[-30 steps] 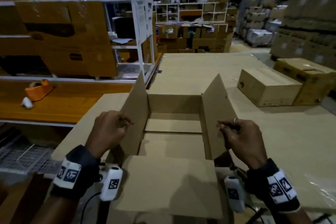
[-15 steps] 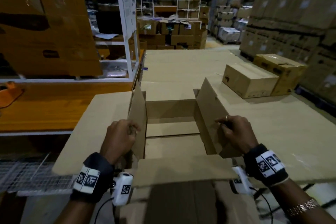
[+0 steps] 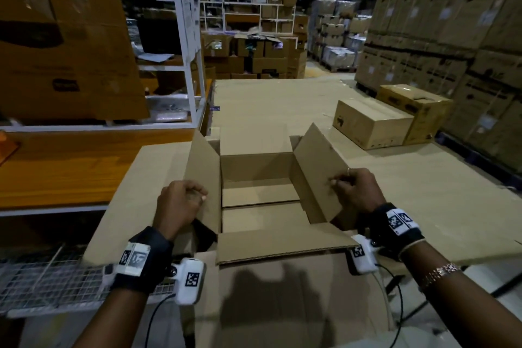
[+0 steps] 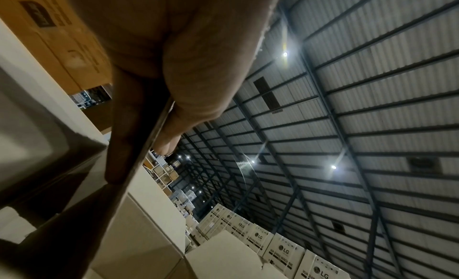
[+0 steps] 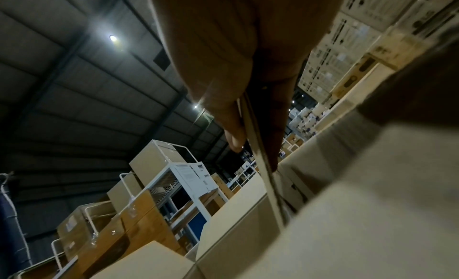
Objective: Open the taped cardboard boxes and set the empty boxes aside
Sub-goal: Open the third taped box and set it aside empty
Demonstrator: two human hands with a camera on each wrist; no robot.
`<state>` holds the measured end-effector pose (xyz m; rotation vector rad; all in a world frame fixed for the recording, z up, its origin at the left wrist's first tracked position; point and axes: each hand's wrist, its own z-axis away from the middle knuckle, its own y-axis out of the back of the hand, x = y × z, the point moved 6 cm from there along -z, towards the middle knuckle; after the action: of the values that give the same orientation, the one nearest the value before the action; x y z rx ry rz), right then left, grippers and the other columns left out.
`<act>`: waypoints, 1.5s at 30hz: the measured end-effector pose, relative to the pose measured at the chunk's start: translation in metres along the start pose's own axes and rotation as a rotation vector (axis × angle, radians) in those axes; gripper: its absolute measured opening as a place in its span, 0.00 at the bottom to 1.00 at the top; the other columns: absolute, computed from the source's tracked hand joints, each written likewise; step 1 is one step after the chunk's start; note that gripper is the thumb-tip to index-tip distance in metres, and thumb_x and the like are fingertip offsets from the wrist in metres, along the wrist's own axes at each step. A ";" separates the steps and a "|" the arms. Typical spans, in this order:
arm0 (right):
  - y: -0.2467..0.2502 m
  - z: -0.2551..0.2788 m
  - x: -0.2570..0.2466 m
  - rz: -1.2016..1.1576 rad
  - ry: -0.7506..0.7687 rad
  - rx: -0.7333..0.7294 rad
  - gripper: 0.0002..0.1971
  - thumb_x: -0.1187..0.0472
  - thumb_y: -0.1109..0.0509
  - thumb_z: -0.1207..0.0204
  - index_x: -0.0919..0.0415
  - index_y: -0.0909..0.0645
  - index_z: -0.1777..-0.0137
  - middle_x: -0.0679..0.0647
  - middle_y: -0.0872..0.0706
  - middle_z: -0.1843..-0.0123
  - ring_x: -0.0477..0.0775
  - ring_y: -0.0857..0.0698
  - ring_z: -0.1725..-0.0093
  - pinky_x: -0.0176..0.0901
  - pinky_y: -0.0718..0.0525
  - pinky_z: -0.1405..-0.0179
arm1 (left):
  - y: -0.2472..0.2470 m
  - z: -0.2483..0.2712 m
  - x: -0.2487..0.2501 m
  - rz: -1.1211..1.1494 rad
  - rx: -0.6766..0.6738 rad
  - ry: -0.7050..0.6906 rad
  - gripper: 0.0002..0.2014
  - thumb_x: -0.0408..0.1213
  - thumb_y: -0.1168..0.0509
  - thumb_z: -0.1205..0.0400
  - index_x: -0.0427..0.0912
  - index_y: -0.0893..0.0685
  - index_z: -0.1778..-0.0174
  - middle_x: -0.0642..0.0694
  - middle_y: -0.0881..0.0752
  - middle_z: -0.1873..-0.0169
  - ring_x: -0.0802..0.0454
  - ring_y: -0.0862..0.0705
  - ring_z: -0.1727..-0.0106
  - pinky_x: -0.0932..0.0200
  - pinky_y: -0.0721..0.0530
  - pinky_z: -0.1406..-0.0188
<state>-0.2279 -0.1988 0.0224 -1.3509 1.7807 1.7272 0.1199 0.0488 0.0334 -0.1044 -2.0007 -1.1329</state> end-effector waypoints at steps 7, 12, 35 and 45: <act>0.010 0.018 0.022 -0.053 -0.034 -0.054 0.06 0.64 0.21 0.24 0.53 0.07 0.51 0.47 0.06 0.56 0.46 0.09 0.51 0.49 0.11 0.44 | 0.010 0.004 -0.025 0.084 0.039 0.040 0.06 0.33 0.21 0.25 0.49 0.07 0.57 0.52 0.10 0.56 0.50 0.12 0.49 0.53 0.15 0.48; 0.014 0.019 0.036 -0.062 -0.045 -0.058 0.06 0.63 0.19 0.27 0.51 0.06 0.53 0.47 0.05 0.55 0.48 0.08 0.47 0.50 0.12 0.39 | 0.011 0.003 -0.039 -0.004 -0.001 0.077 0.13 0.38 0.19 0.27 0.49 0.08 0.47 0.46 0.09 0.45 0.43 0.12 0.43 0.42 0.10 0.45; -0.014 0.036 0.037 0.645 -0.012 -0.306 0.36 0.40 0.20 0.28 0.40 0.26 0.20 0.53 0.42 0.10 0.55 0.46 0.11 0.64 0.55 0.14 | -0.050 0.045 -0.025 -0.443 -0.342 -0.044 0.43 0.75 0.39 0.24 0.55 0.27 0.17 0.42 0.53 0.10 0.43 0.67 0.11 0.38 0.50 0.13; -0.011 0.129 -0.041 0.054 0.184 -0.566 0.19 0.42 0.36 0.15 0.38 0.18 0.27 0.32 0.22 0.24 0.27 0.29 0.23 0.22 0.30 0.29 | -0.033 0.115 0.029 -0.221 -0.441 -0.101 0.46 0.87 0.55 0.31 0.69 0.34 0.18 0.59 0.46 0.12 0.54 0.56 0.11 0.37 0.62 0.14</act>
<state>-0.2472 -0.0644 0.0184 -1.7357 1.4749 2.3155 0.0166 0.1062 0.0007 -0.1723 -1.8492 -1.7298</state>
